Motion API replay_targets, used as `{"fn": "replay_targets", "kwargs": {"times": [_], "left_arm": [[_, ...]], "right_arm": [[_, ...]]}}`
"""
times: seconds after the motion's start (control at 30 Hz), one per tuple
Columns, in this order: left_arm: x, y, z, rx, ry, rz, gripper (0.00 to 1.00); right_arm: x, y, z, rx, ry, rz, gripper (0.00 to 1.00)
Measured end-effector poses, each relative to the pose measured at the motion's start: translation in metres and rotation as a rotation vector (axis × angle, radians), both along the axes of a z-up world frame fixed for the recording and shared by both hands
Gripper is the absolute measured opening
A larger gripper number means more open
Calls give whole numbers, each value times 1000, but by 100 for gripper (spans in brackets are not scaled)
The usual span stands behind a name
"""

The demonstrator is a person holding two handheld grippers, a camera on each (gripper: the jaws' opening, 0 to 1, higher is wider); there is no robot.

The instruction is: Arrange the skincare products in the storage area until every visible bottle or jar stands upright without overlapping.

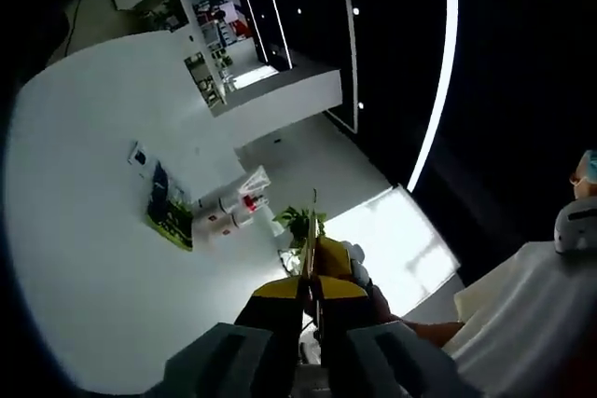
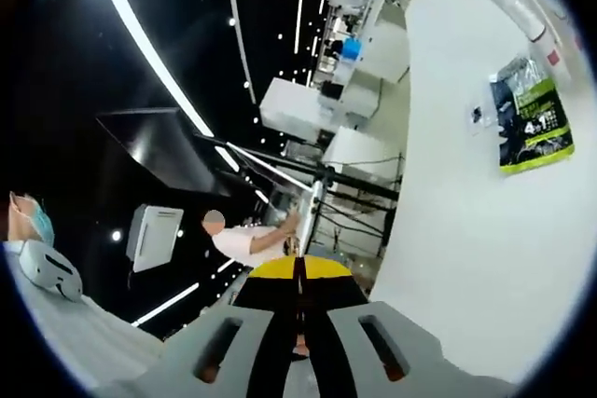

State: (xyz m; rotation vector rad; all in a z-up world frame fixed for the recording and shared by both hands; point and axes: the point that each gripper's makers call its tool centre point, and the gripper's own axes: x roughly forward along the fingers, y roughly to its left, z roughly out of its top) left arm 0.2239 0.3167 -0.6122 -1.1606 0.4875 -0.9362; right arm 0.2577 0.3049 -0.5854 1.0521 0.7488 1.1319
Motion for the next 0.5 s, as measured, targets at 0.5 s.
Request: {"fn": "replay_targets", "kwargs": {"times": [0.5], "left_arm": [[-17, -20, 2, 20, -23, -120, 4]], "right_arm": [[-32, -8, -6, -114, -66, 149, 0]]}}
